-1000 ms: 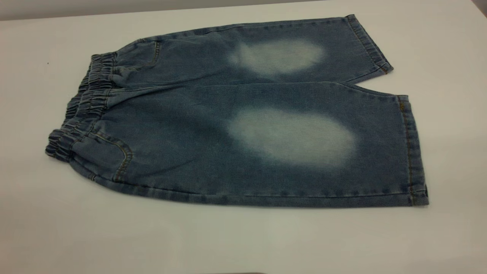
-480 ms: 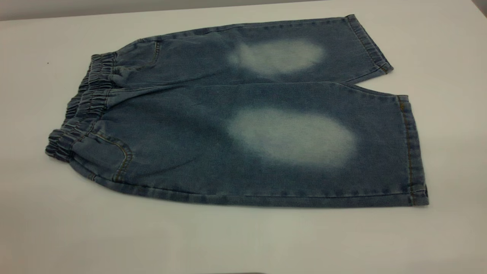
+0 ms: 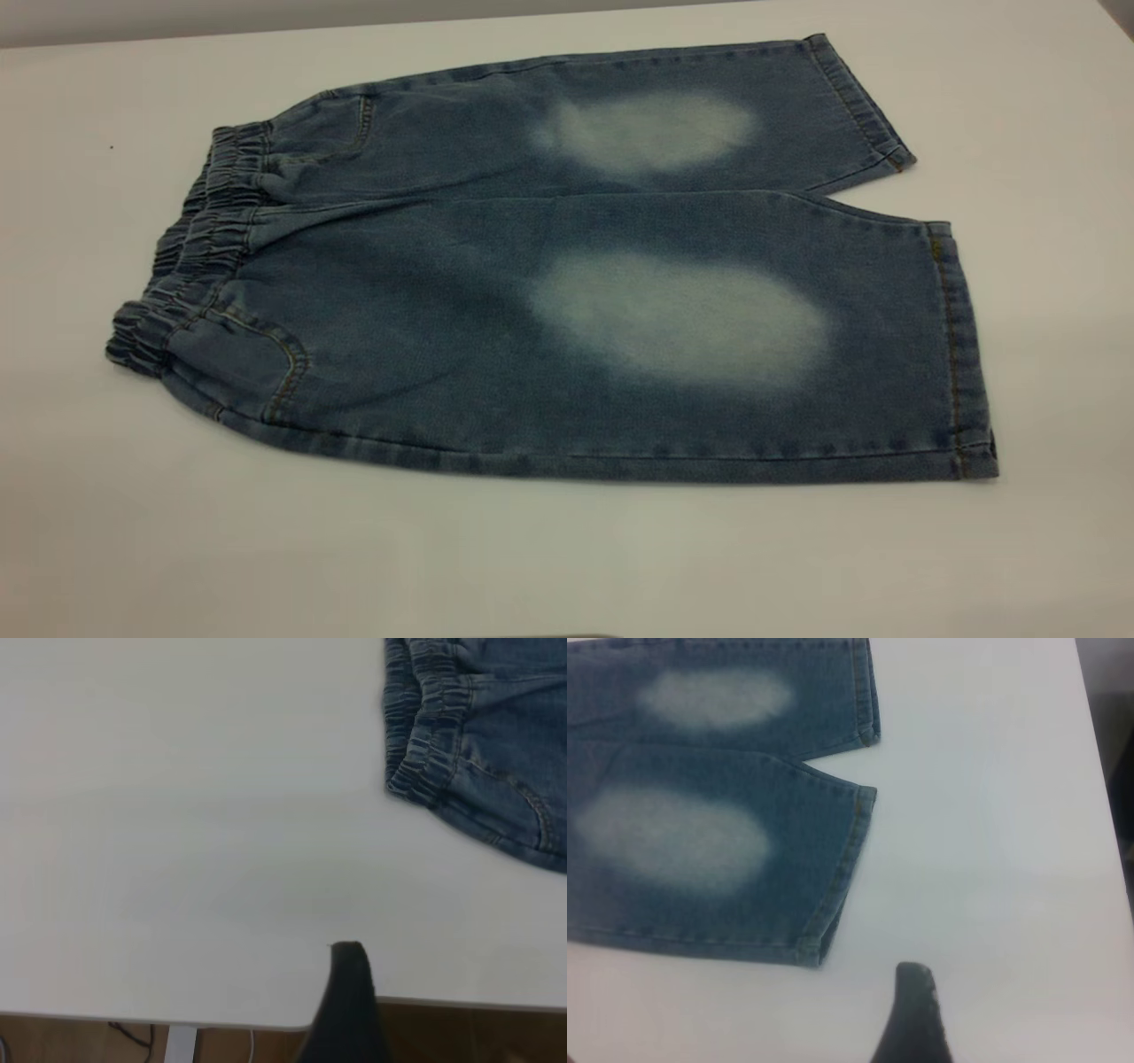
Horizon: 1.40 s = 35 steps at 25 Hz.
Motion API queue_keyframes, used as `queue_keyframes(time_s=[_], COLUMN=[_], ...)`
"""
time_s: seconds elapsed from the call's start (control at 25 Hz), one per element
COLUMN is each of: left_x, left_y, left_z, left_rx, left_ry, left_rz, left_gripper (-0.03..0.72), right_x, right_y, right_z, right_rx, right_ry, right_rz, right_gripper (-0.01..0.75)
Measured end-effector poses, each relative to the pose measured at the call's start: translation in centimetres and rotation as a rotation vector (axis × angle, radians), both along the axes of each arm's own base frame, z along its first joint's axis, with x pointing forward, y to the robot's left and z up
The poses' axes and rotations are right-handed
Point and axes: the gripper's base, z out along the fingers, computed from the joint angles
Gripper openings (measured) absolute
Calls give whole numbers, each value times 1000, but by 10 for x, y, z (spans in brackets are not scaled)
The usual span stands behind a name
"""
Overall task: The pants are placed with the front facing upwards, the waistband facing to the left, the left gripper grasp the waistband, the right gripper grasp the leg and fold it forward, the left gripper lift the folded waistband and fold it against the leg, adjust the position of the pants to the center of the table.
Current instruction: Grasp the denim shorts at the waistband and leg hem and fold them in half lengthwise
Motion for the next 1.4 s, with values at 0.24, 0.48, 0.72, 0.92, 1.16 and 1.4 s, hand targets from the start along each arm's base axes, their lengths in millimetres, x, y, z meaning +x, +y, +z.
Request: queue_keyframes(time_s=[0.24, 0.48, 0.72, 0.92, 1.16, 1.4], left_x=[0, 0, 0, 1, 44, 130], left_y=[0, 0, 0, 0, 0, 3], left_z=[0, 0, 0, 11, 45, 36], left_rx=[0, 0, -9, -93, -200, -288], left_ry=[0, 0, -1, -52, -35, 113], left_rz=[0, 0, 5, 56, 62, 56], left_gripper=[550, 550, 550, 550, 550, 550], right_x=[0, 0, 0, 2, 30, 74], right_y=[0, 0, 2, 4, 5, 13], right_z=[0, 0, 1, 14, 62, 71], right_rx=[0, 0, 26, 83, 86, 108], right_ry=[0, 0, -3, -11, -30, 50], right_rz=[0, 0, 12, 7, 20, 121], right_gripper=[484, 484, 484, 484, 484, 490])
